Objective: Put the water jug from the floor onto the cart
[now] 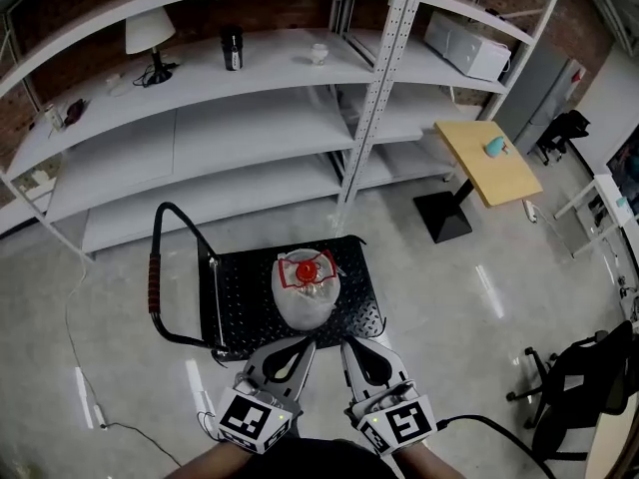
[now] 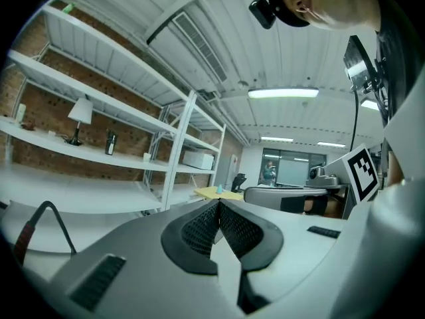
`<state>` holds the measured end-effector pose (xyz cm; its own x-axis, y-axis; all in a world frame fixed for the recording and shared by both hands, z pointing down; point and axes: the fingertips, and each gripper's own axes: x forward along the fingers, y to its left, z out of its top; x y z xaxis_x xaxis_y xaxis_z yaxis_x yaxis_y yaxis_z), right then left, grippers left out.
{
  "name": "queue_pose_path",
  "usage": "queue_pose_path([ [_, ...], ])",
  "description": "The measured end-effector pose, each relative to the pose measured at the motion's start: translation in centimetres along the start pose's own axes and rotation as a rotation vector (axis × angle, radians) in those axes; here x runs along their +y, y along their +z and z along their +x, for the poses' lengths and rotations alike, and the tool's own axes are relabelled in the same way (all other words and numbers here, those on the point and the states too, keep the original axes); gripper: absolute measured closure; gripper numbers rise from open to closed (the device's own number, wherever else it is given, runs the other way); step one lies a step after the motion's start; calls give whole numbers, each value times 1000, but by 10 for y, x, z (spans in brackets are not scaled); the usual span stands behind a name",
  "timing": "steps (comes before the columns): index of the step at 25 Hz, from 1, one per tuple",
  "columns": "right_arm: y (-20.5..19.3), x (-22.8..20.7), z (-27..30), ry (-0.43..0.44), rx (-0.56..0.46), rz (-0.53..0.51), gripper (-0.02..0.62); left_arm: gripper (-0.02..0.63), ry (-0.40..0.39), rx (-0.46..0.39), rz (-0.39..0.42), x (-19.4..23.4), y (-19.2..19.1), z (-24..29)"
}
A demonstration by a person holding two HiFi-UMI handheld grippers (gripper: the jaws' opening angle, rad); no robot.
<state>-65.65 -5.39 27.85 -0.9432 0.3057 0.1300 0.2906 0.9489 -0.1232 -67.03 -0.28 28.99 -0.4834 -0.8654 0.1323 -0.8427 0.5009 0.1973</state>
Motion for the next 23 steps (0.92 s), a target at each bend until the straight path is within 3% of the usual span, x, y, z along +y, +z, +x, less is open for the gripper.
queue_pose_path([
  [5,-12,39,-122,35,-24,6,594,603,38,-14,-1,-102,-25,-62],
  [11,-29,85,-255,74,6,48,594,603,48,37,-18,-227,-57,-137],
  [23,-14,179,-373,93,-75,15,594,603,55,-5,27,-326,-46,-253],
])
